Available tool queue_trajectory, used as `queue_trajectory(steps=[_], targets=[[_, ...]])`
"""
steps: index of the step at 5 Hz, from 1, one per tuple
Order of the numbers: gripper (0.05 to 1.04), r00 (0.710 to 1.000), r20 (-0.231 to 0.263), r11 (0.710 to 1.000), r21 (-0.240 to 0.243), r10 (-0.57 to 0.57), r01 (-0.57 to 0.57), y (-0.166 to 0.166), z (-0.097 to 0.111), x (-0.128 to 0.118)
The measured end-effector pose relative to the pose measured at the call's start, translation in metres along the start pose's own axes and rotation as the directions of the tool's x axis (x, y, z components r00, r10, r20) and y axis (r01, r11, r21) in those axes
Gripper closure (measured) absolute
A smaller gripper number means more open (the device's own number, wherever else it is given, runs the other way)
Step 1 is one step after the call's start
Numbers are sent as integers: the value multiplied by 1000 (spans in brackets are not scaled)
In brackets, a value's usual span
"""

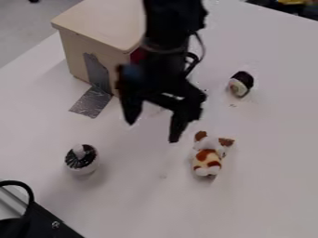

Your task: Put the tin on top of the desk

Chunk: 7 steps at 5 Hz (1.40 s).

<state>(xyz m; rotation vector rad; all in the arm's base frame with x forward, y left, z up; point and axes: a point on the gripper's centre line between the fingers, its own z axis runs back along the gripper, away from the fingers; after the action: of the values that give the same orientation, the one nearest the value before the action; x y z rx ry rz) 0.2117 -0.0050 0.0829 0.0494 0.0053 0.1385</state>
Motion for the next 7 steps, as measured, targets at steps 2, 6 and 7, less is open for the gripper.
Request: queue_trajectory(steps=[2, 6, 7], targets=[[84, 992, 113, 998, -16, -59, 62, 54, -21, -46], [84, 965, 173, 977, -47, -196, 207, 96, -65, -31], [123, 964, 157, 973, -44, -216, 225, 86, -68, -22]])
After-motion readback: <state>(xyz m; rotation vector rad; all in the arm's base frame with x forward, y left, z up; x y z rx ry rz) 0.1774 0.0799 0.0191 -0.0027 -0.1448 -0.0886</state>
